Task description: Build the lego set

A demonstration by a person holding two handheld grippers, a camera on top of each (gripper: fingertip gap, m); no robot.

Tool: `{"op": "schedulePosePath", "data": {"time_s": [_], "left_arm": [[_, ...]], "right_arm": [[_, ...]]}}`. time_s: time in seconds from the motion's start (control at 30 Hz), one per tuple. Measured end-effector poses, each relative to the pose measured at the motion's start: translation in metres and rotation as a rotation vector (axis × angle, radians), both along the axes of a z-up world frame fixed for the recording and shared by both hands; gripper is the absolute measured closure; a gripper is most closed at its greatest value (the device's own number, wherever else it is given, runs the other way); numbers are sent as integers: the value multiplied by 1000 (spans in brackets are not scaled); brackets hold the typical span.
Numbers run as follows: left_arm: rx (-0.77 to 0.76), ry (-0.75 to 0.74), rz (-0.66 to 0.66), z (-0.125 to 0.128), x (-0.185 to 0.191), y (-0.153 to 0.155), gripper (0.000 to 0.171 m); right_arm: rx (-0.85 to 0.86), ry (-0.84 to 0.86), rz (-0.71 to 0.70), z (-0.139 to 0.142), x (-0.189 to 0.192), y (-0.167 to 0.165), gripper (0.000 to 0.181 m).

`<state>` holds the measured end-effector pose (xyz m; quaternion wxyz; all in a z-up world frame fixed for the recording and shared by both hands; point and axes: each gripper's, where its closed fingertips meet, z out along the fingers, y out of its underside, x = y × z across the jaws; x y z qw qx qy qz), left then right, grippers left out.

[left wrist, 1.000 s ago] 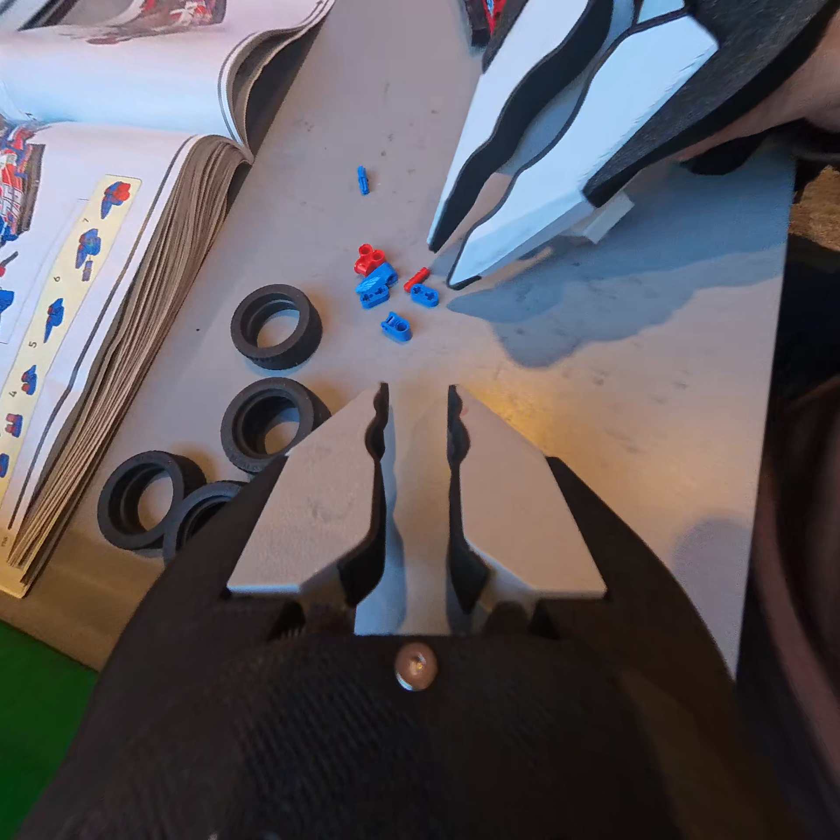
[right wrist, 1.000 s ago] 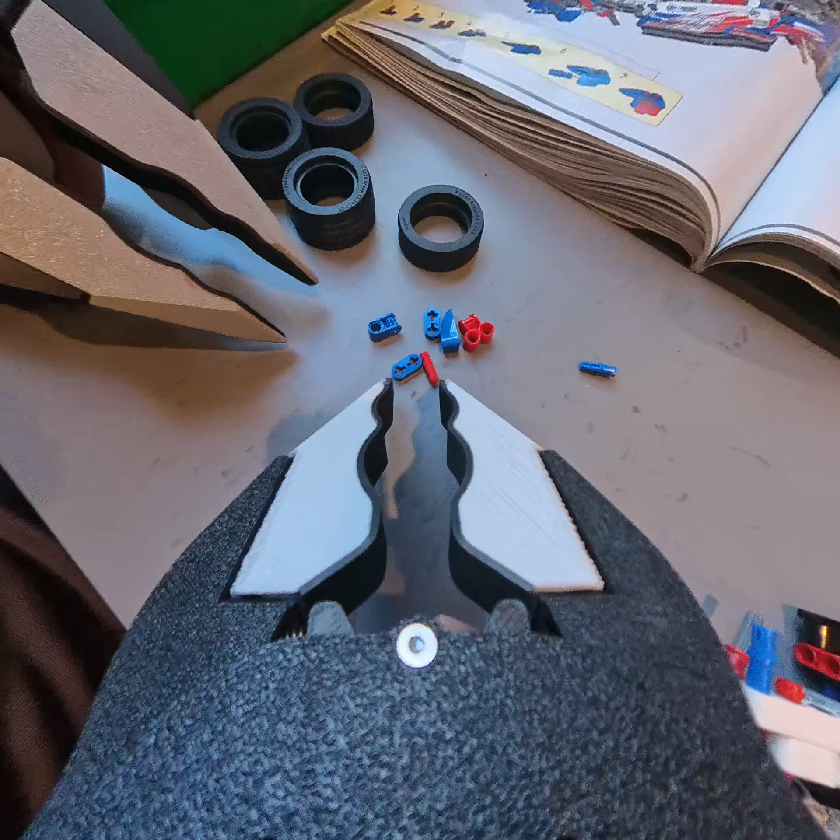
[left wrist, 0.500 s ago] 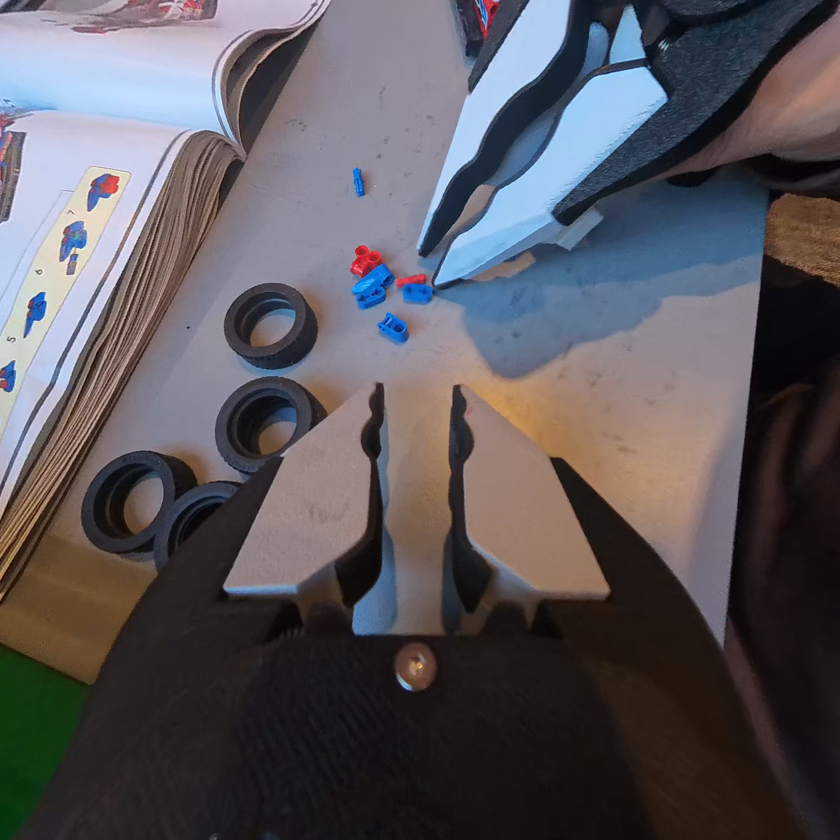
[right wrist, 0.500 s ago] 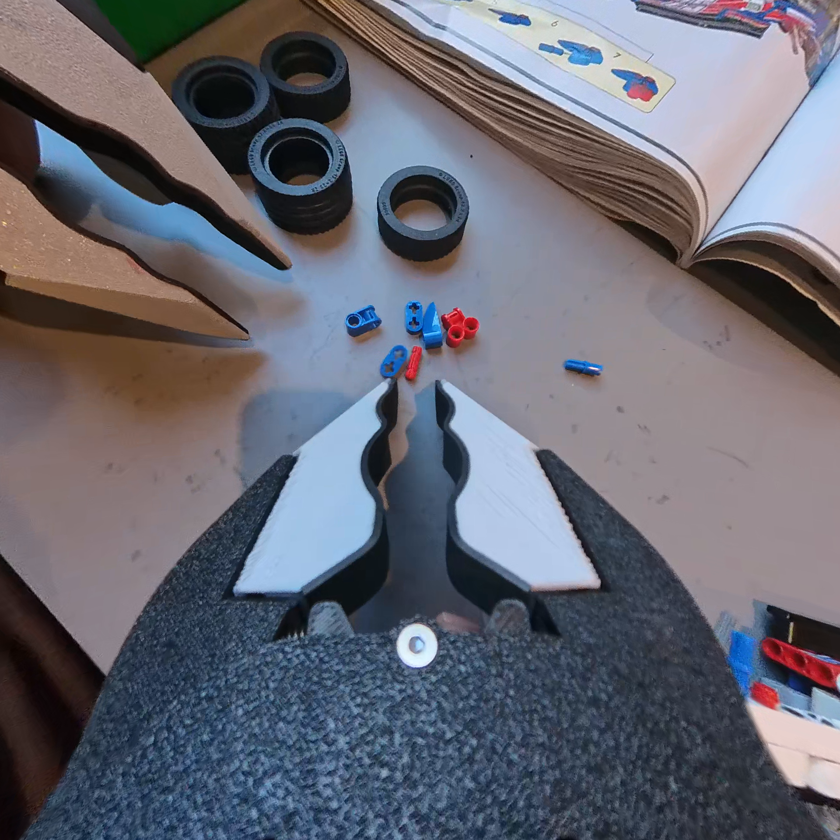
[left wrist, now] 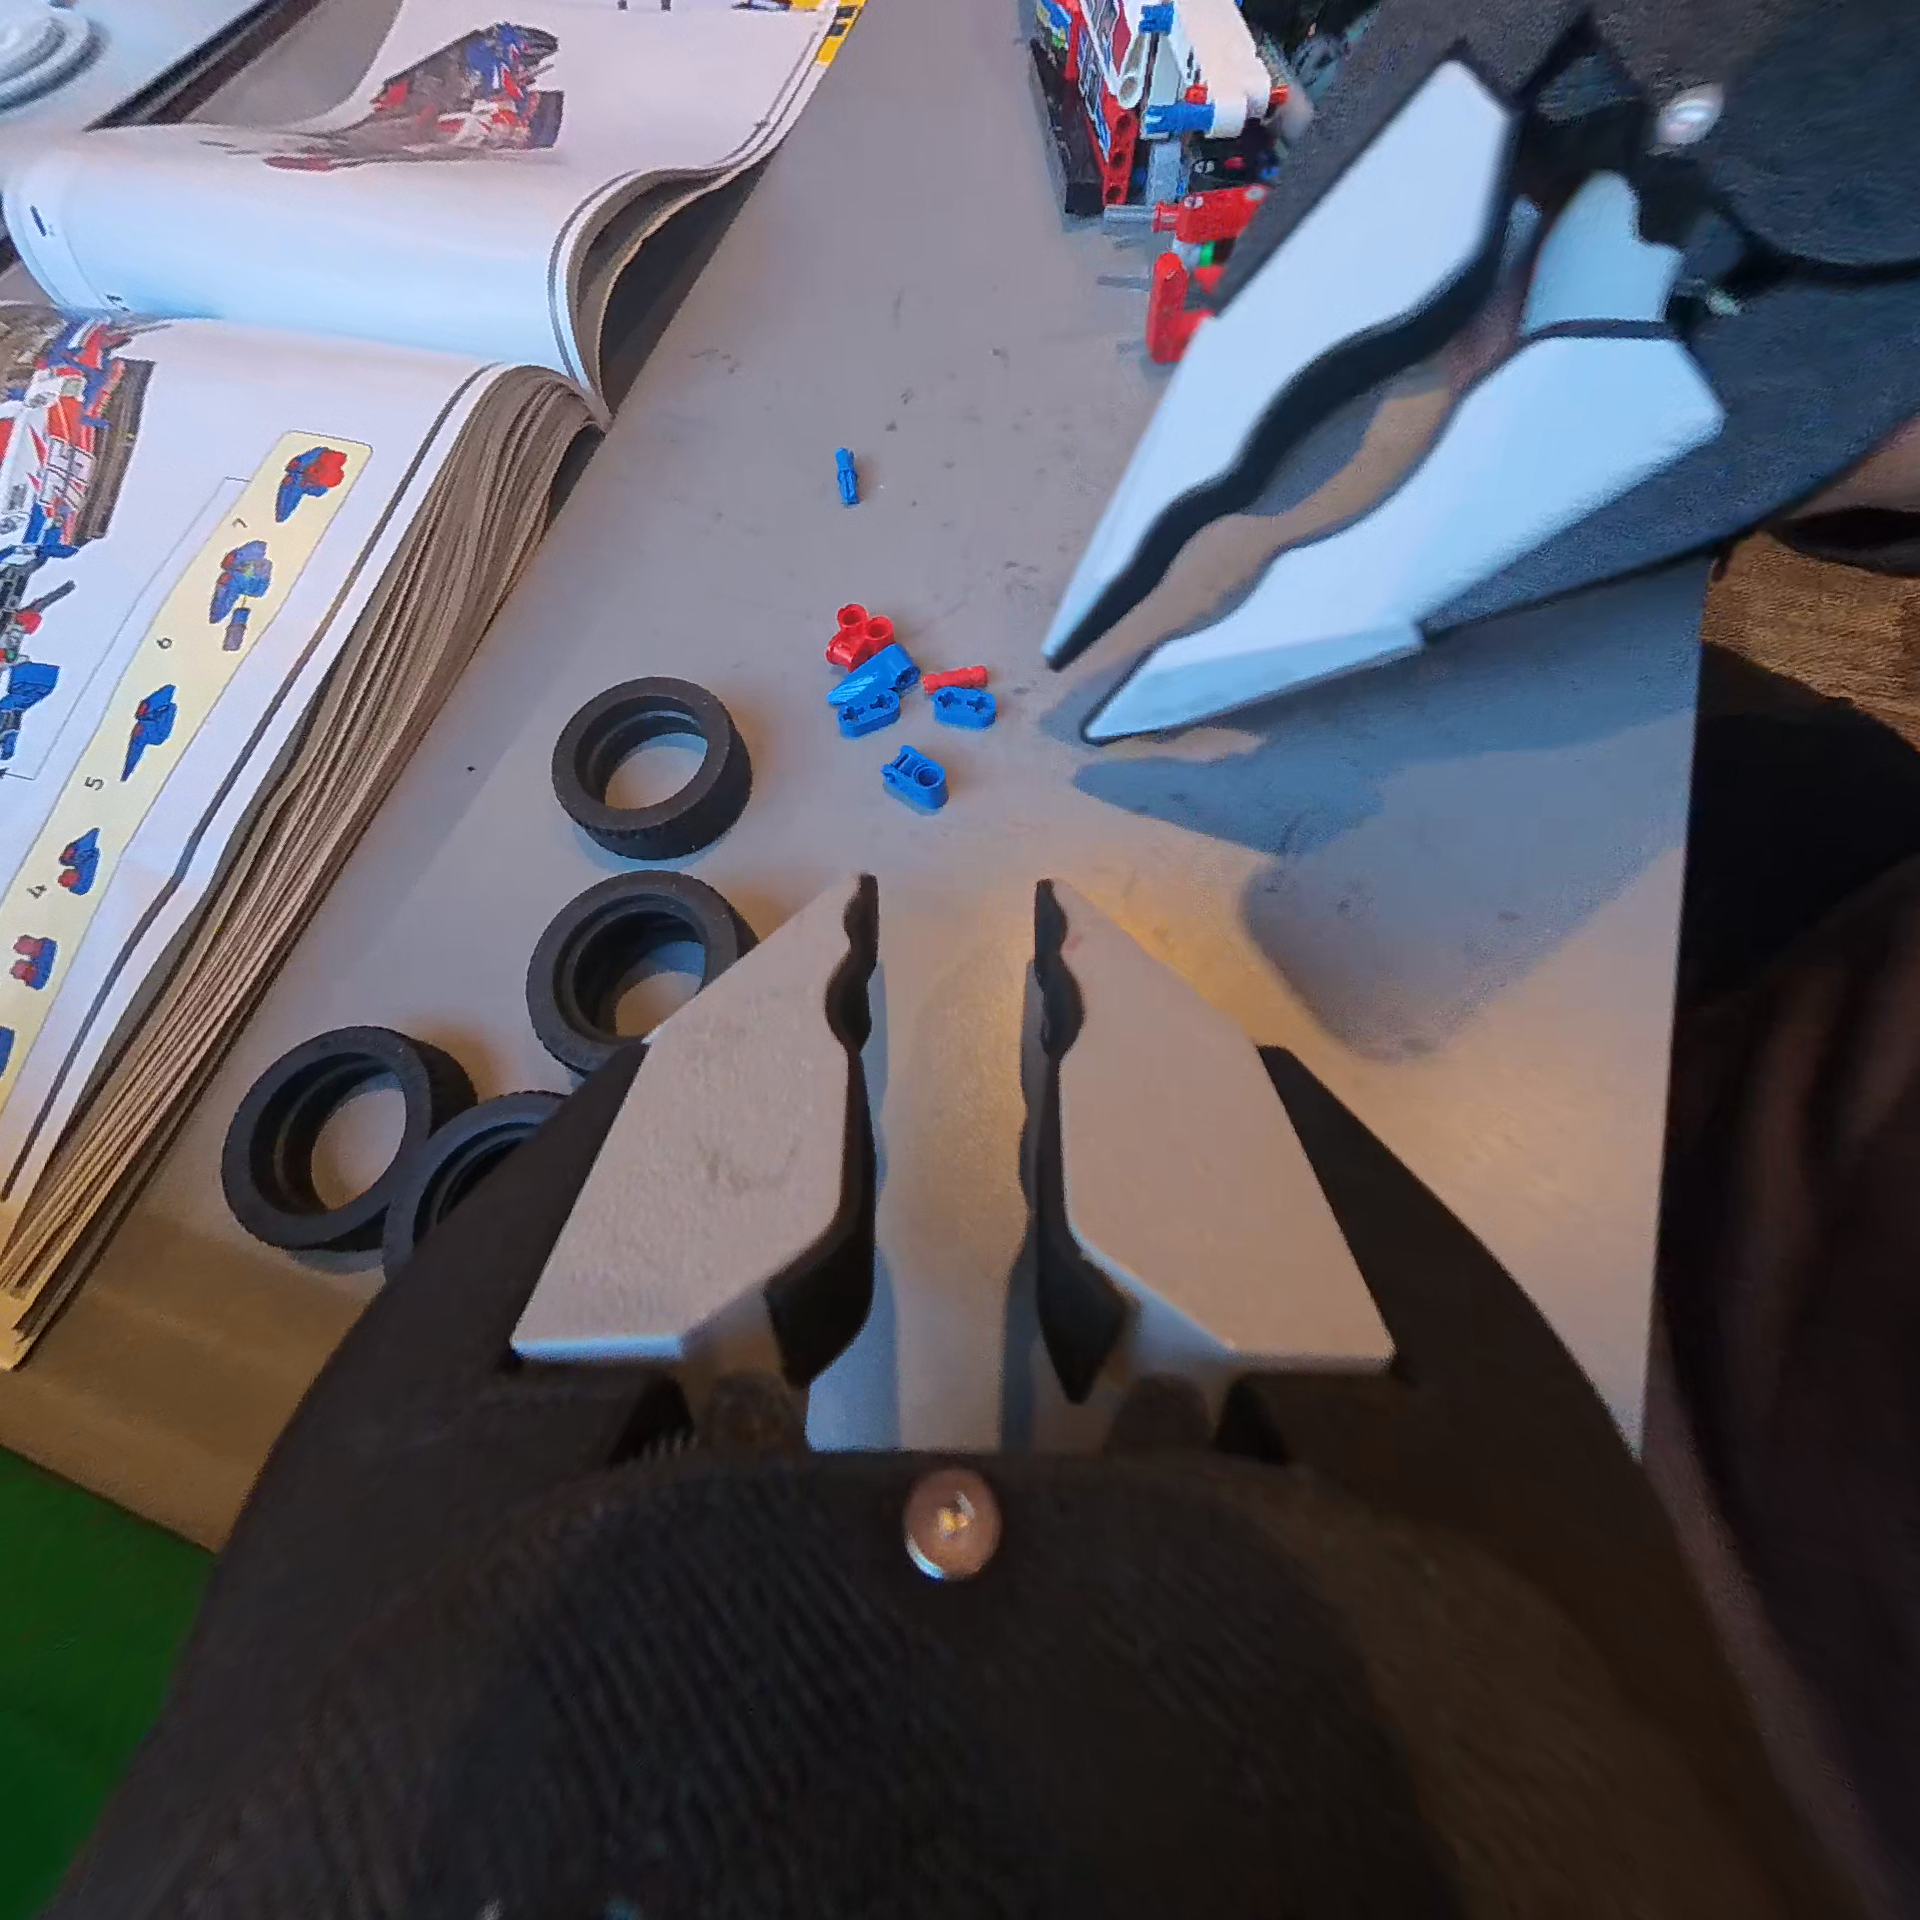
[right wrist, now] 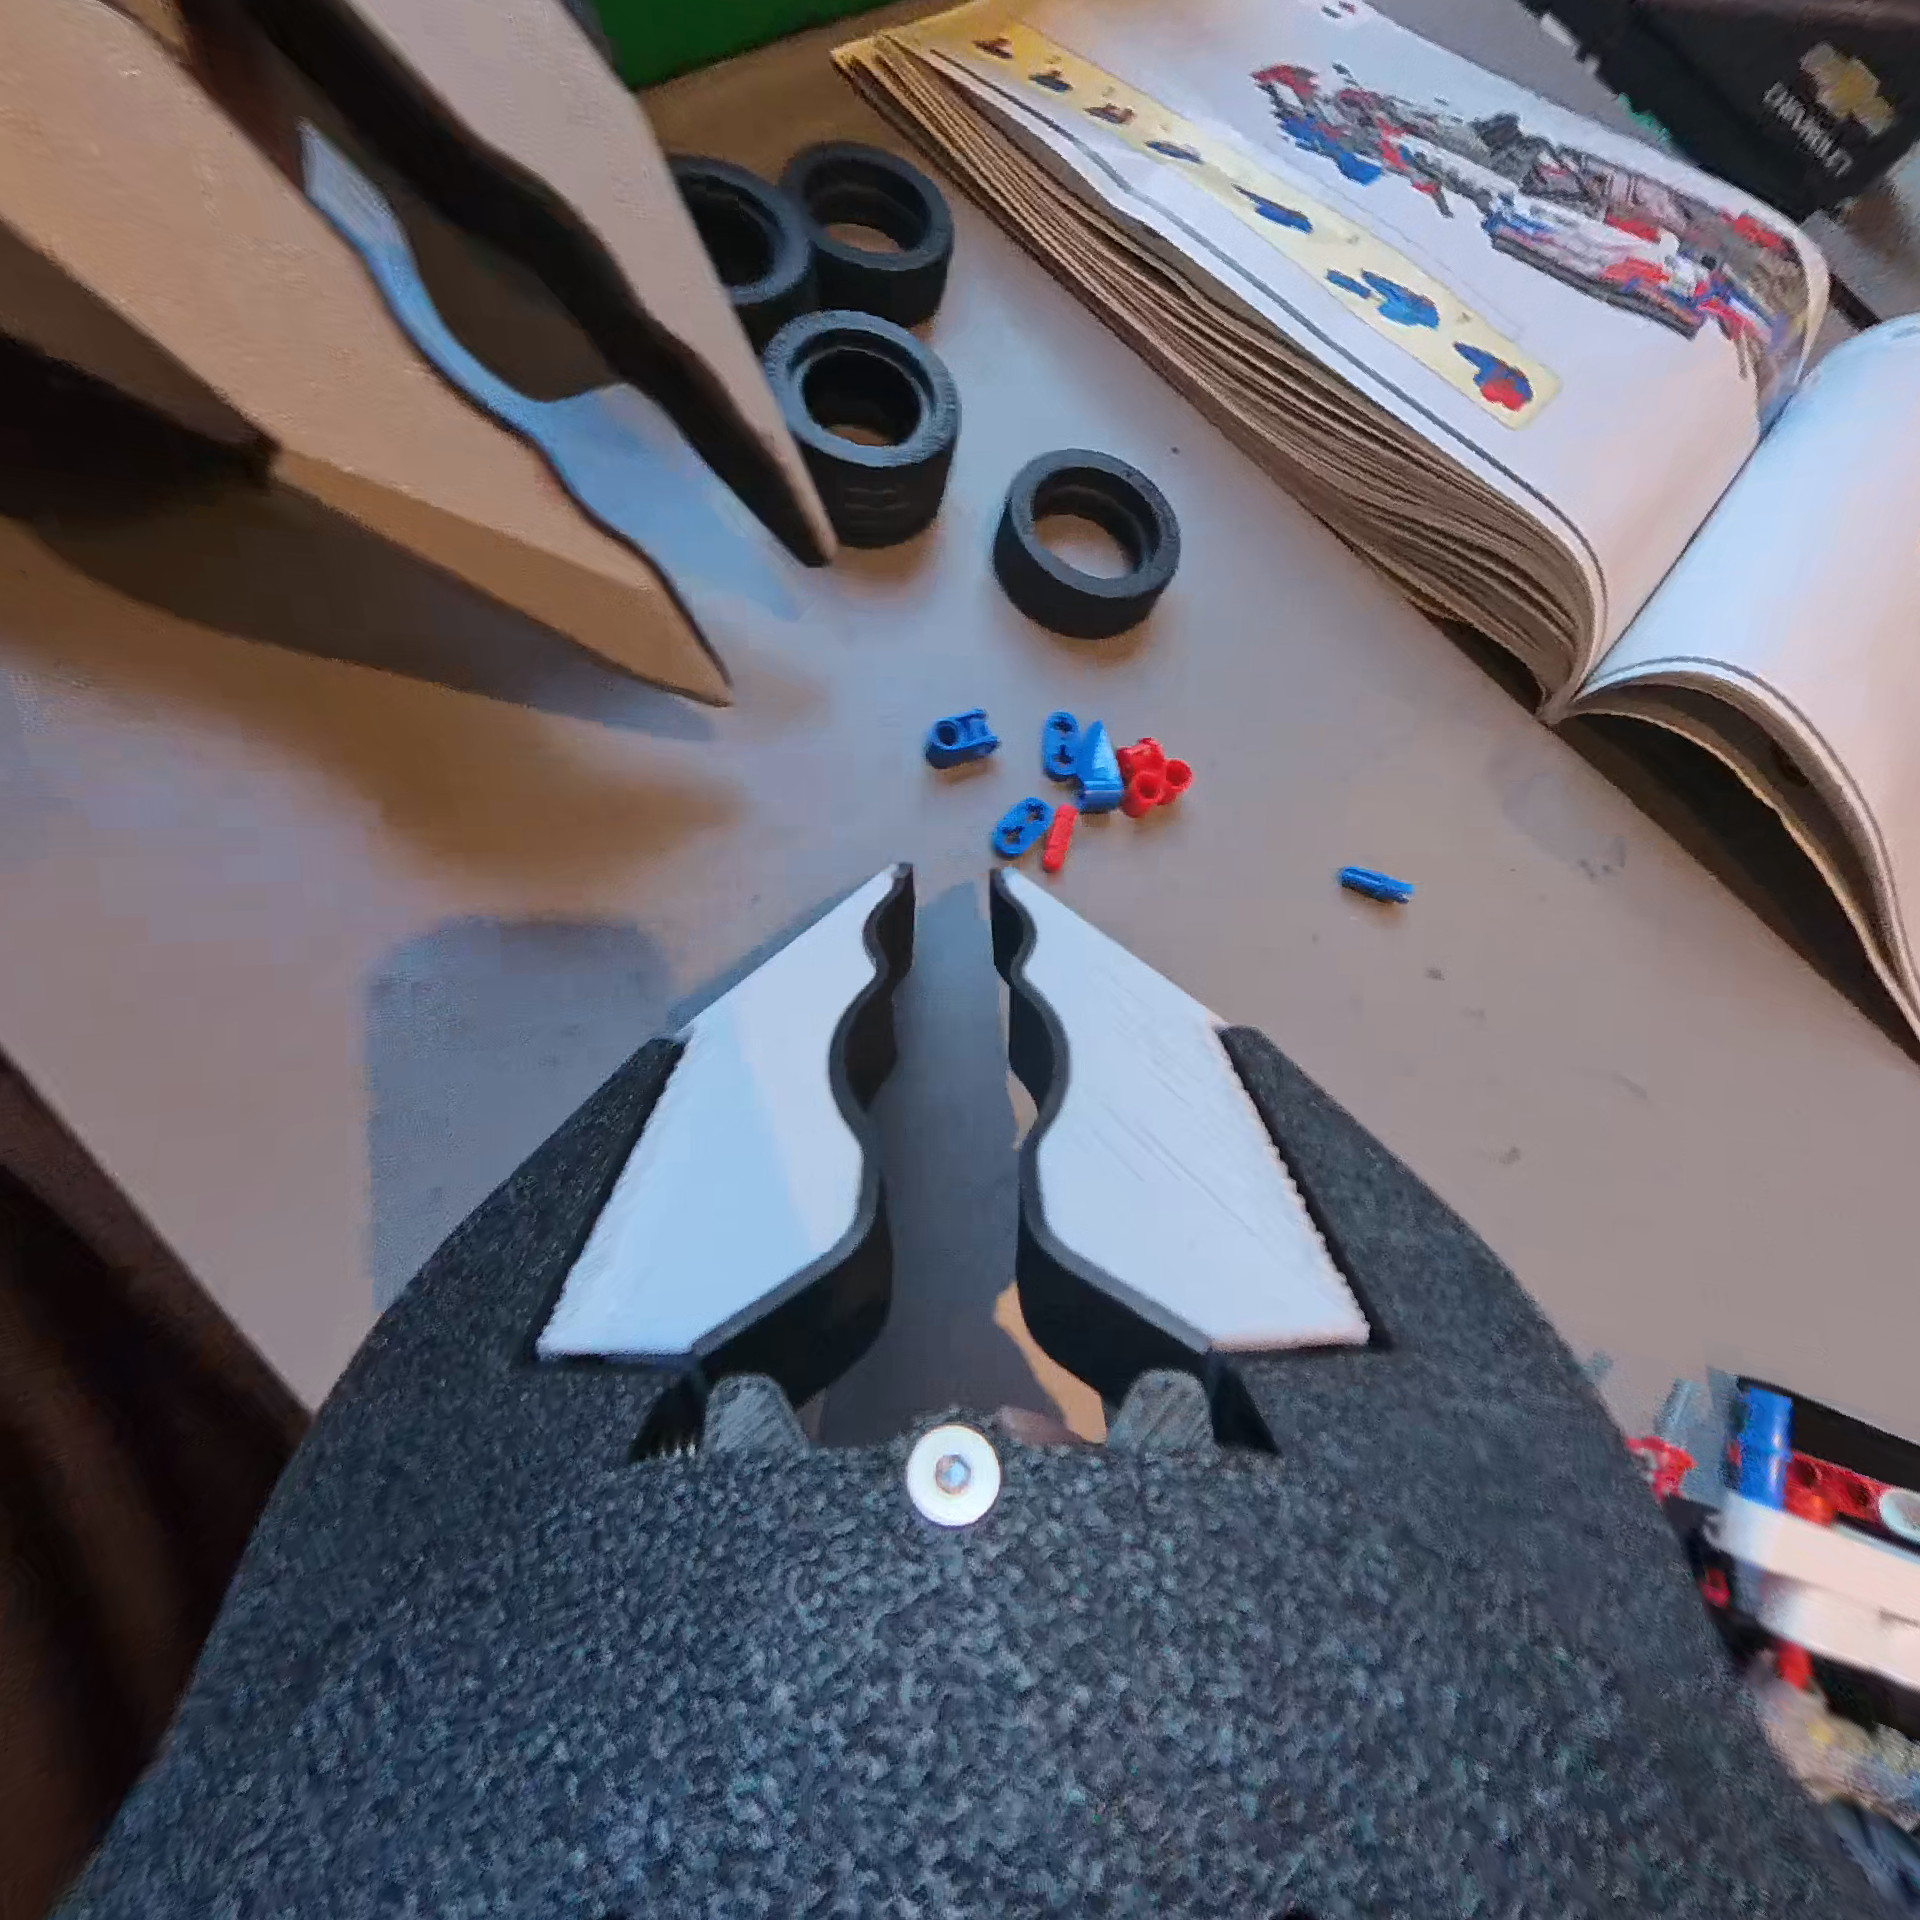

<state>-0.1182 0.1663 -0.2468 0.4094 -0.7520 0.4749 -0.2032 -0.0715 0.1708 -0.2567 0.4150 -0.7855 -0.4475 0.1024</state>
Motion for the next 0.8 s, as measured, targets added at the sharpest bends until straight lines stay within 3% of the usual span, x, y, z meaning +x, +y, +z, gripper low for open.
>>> {"op": "schedulePosePath", "data": {"time_s": [0.47,0.8], "left_arm": [[56,19,34,2,-2,4,144],[134,63,117,3,-9,13,143]], "right_arm": [[32,61,73,11,-1,-61,167],[-5,131,81,15,0,-48,168]]}}
